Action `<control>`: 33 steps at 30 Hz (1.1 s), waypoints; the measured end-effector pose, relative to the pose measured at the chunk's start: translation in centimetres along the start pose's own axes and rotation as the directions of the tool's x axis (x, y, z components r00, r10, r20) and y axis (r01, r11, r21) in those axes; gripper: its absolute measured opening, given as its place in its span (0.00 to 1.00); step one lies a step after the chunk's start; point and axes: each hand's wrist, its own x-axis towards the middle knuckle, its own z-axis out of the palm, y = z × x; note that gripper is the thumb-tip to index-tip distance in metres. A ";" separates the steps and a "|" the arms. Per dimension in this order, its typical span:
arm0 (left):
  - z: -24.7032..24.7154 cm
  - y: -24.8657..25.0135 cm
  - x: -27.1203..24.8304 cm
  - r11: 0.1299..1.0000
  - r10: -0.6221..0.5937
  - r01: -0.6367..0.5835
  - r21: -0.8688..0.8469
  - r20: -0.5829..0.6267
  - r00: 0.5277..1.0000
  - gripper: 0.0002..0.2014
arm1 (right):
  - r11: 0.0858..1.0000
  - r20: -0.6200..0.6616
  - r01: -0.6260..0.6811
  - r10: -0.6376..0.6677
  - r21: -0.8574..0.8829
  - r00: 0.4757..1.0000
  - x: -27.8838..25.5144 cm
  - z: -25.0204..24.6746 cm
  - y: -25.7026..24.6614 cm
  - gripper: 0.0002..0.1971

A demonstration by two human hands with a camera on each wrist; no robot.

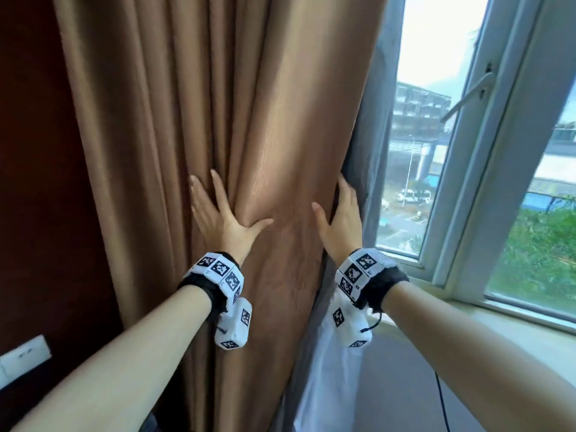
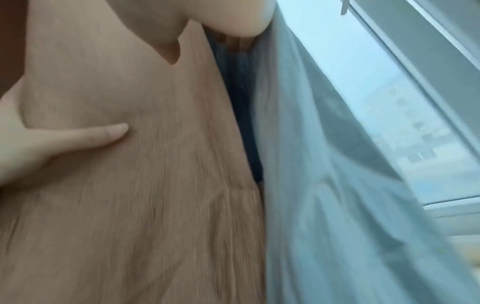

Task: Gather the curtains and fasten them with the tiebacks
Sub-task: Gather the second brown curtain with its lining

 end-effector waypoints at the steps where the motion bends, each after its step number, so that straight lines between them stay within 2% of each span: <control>1: 0.3 0.9 -0.8 0.999 0.008 -0.008 0.031 0.004 1.000 0.63 | 0.996 -0.031 0.057 -0.059 -0.062 0.998 -0.7 -1.1 0.4 0.33; 3: 0.9 2.7 -2.4 0.999 0.018 -0.019 0.027 0.042 0.999 0.57 | 0.977 -0.080 0.089 -0.106 -0.194 0.991 -1.6 -3.3 1.4 0.33; 4: 1.1 3.3 -2.9 0.999 0.015 -0.012 -0.042 0.072 0.997 0.54 | 0.966 -0.093 0.070 -0.095 -0.251 0.991 -1.8 -4.1 1.9 0.34; 6: 1.2 4.9 -3.4 0.978 -0.039 0.062 -0.197 0.118 0.992 0.49 | 0.947 -0.106 -0.010 -0.025 -0.321 0.994 -1.6 -5.7 2.7 0.39; 7: 1.1 5.4 -3.4 0.971 -0.070 0.096 -0.220 0.124 0.990 0.46 | 0.944 -0.099 -0.062 0.031 -0.324 0.995 -1.3 -6.4 3.0 0.43; 10: 0.6 5.9 -3.3 0.987 -0.112 0.121 -0.101 0.094 0.989 0.35 | 0.949 -0.049 -0.233 0.228 -0.212 0.973 -0.6 -7.6 3.8 0.56; 13: -0.7 4.8 -2.8 0.991 -0.123 0.125 -0.049 0.040 0.992 0.31 | 0.930 -0.004 -0.359 0.360 -0.080 0.933 0.7 -7.4 4.4 0.63; 14: -1.3 4.0 -2.5 0.991 -0.122 0.123 -0.052 0.017 0.992 0.31 | 0.924 0.030 -0.381 0.382 -0.031 0.924 1.2 -7.1 4.3 0.64; 16: -2.6 2.4 -1.7 0.998 -0.043 0.040 -0.055 -0.055 0.998 0.33 | 0.917 0.083 -0.394 0.388 0.071 0.918 2.2 -5.6 4.7 0.64; 17: -3.4 1.0 -1.0 1.000 0.013 -0.014 -0.006 -0.116 0.993 0.35 | 0.911 0.118 -0.390 0.377 0.130 0.919 2.6 -4.3 4.8 0.65; 19: -4.5 -1.5 0.6 0.989 0.057 -0.022 0.144 -0.243 0.968 0.42 | 0.897 0.220 -0.395 0.352 0.200 0.910 3.2 -2.0 4.7 0.67; 22: -5.7 -4.9 3.4 0.980 -0.005 0.066 0.188 -0.309 0.951 0.50 | 0.890 0.385 -0.402 0.301 0.214 0.872 3.9 1.6 3.7 0.64; 25: -6.1 -8.4 7.1 0.974 -0.137 0.180 0.136 -0.277 0.951 0.52 | 0.874 0.431 -0.381 0.231 0.302 0.872 5.4 6.3 2.0 0.51; 27: -5.7 -10.3 9.5 0.963 -0.235 0.258 0.078 -0.224 0.946 0.52 | 0.859 0.459 -0.387 0.209 0.335 0.863 6.4 9.2 0.6 0.44; 29: -5.0 -11.5 11.1 0.952 -0.299 0.305 0.018 -0.154 0.942 0.52 | 0.841 0.511 -0.415 0.202 0.346 0.836 6.8 11.2 -0.5 0.41; 31: -4.3 -13.0 13.0 0.950 -0.309 0.303 -0.069 -0.099 0.946 0.52 | 0.833 0.541 -0.417 0.175 0.365 0.823 7.1 14.1 -1.8 0.37; 33: -3.8 -14.0 14.4 0.945 -0.314 0.310 -0.104 -0.016 0.949 0.50 | 0.839 0.542 -0.394 0.147 0.375 0.828 7.5 17.3 -3.5 0.36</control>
